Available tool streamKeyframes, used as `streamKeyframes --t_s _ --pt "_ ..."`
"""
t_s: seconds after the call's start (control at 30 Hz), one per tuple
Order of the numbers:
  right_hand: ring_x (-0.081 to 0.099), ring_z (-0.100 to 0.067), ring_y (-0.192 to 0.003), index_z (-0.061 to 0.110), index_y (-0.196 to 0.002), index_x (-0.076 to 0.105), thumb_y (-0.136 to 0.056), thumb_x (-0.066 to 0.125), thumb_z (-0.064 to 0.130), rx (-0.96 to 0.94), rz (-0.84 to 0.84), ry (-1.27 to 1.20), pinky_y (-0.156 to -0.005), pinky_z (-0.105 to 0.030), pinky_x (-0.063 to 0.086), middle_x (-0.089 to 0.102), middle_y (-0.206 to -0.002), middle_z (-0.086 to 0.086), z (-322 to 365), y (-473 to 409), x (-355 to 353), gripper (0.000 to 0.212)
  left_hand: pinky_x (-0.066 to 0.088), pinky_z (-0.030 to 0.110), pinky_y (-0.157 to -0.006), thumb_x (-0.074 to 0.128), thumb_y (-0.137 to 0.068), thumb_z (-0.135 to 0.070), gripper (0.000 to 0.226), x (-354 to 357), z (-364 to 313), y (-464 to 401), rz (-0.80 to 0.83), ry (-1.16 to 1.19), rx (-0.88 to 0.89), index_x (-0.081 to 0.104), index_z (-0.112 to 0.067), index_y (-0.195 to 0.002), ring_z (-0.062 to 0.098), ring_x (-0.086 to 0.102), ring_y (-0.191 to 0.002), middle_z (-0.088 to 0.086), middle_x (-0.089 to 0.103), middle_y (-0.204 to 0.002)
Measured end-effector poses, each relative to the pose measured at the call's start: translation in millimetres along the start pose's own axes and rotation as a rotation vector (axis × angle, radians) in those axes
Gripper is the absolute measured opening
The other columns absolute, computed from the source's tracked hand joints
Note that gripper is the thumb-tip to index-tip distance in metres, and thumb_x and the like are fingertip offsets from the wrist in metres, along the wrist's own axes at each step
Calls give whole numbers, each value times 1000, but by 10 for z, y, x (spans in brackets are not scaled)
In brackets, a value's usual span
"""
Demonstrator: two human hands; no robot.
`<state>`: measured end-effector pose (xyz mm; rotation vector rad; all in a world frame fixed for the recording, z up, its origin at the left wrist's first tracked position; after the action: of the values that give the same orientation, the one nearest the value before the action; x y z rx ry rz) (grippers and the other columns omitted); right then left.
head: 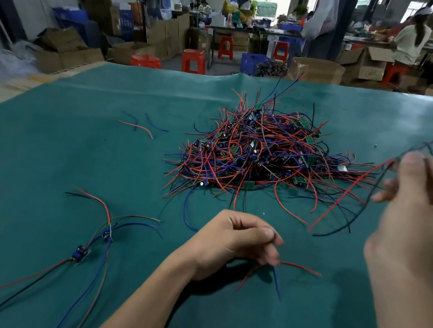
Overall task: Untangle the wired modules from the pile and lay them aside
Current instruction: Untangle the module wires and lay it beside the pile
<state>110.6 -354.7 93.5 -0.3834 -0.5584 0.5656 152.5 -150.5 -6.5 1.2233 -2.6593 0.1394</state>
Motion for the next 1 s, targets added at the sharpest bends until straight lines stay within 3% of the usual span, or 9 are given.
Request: streamKeyframes --t_s 0.17,0.23,0.3,0.33,0.43,0.53,0.6,0.73,1.0 --pt "59 -10 -49 23 -89 79 -84 73 29 78 491 20 -42 -24 45 75 -71 4 365 621 628 10 57 28 -76 56 -97 -9 19 -24 5 -6 -59 21 -41 73 -12 -88 16 71 -74 5 75 -81" --pt "64 -10 -53 18 -90 80 -81 75 33 225 703 81 -45 -28 48 76 -71 2 323 1045 963 18 59 31 -81 48 -101 2 21 -126 104 -35 -213 -120 -110 68 -2 -99 17 74 -88 7 77 -91" --pt "73 -15 -67 15 -98 78 -83 76 37 336 898 184 -61 -39 58 77 -75 0 238 1380 1226 26 58 40 -90 44 -102 5 21 -177 155 -60 -261 -126 -138 60 10 -115 34 69 -104 18 72 -106" --pt "75 -19 -78 17 -106 76 -85 76 41 342 993 269 -74 -45 60 77 -78 1 186 1480 1318 32 59 36 -85 45 -101 7 21 -133 115 -61 -220 -68 -112 59 10 -115 35 67 -98 19 70 -101" --pt "72 -22 -97 25 -108 75 -86 72 49 123 1185 580 -92 -39 55 78 -82 4 32 1441 1451 33 54 26 -73 49 -97 3 17 -30 -9 -16 -123 38 -11 64 5 -106 22 64 -84 11 70 -92" --pt "71 -28 -99 29 -97 76 -86 68 39 -51 1097 842 -91 -38 57 77 -99 0 -178 1043 1435 16 56 28 -73 47 -98 6 24 -18 -23 -13 -191 85 24 70 -1 -100 18 68 -82 13 71 -96" --pt "67 -31 -106 29 -106 73 -89 66 28 -110 986 1014 -92 -40 56 73 -114 -2 -364 698 1359 19 58 27 -68 51 -96 6 21 -17 -22 -37 -196 107 0 67 -3 -87 19 69 -69 13 71 -80" --pt "57 -33 -120 16 -130 58 -97 62 19 -184 942 1230 -93 -45 52 58 -132 -6 -765 290 1201 34 55 23 -61 53 -97 1 16 -32 -85 -29 -253 99 28 66 -4 -88 20 67 -65 12 67 -71" --pt "65 -31 -107 23 -118 69 -92 74 27 -145 880 1155 -85 -43 57 70 -114 -1 -898 165 1216 27 48 22 -48 52 -95 2 24 -123 -165 5 -495 83 118 65 -7 -77 15 57 -55 6 58 -59"
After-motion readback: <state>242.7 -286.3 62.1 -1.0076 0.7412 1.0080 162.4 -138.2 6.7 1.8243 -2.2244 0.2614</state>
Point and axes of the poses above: each hand's wrist, its own y-axis away from the middle knuckle, its own x-axis out of the palm, z = x × y, the point moved 3 cm from there along -y, towards the middle knuckle
